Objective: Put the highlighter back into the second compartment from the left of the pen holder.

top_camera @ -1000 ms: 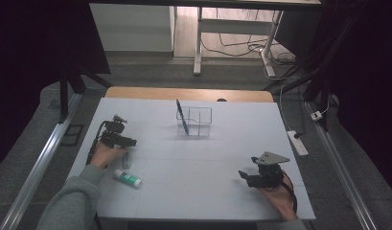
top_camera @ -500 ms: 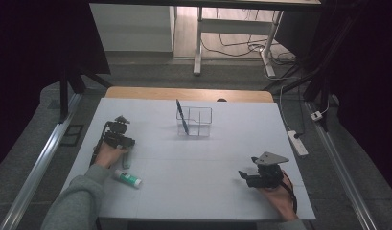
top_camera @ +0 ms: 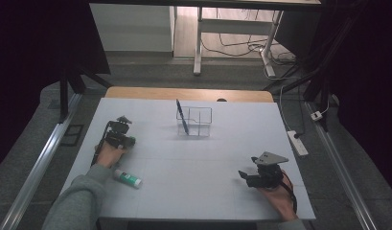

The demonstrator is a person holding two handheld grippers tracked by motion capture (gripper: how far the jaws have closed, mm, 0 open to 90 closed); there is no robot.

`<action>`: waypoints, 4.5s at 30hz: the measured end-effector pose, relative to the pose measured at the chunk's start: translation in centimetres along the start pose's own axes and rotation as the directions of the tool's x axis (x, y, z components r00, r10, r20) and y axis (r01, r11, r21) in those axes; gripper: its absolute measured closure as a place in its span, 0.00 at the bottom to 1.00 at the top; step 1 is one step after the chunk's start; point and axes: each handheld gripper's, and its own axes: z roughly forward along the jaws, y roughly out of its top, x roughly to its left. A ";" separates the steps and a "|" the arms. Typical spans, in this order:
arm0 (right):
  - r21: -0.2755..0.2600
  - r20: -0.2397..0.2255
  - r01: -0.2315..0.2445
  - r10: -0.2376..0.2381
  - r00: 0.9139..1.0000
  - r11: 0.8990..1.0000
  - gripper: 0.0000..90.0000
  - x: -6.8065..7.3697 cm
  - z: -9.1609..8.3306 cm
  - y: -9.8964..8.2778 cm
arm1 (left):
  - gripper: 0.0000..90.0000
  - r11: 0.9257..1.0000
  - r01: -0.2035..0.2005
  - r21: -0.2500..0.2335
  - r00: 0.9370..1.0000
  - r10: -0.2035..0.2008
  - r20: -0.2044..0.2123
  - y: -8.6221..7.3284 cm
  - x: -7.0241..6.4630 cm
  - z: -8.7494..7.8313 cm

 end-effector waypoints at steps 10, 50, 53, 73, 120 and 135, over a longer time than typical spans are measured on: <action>0.004 0.011 -0.008 0.008 1.000 1.000 0.27 -0.1 -0.1 -0.1 | 0.74 0.998 -0.036 -0.045 0.999 0.037 0.037 0.3 -0.1 -0.1; 0.001 0.007 -0.007 0.007 1.000 1.000 0.27 0.0 -0.2 0.0 | 0.74 0.881 -0.091 -0.465 0.952 0.213 0.218 0.0 -0.9 -8.2; 0.000 0.008 -0.007 0.007 1.000 1.000 0.27 0.0 -0.2 0.0 | 0.74 0.873 -0.075 -0.482 0.946 0.215 0.244 0.1 -1.1 -8.5; -0.007 0.004 -0.009 0.009 1.000 1.000 0.27 0.0 -0.2 0.0 | 0.74 0.826 -0.045 -0.562 0.915 0.260 0.308 1.1 -2.8 -10.7; -0.017 -0.011 -0.028 0.028 1.000 0.999 0.27 -0.4 -0.2 -0.3 | 0.73 0.779 -0.063 -0.624 0.850 0.370 0.376 6.8 -9.5 -10.5; -0.016 -0.010 -0.028 0.027 1.000 0.999 0.27 -0.5 -0.3 -0.4 | 0.73 0.786 -0.039 -0.617 0.846 0.354 0.398 8.8 -10.7 -9.8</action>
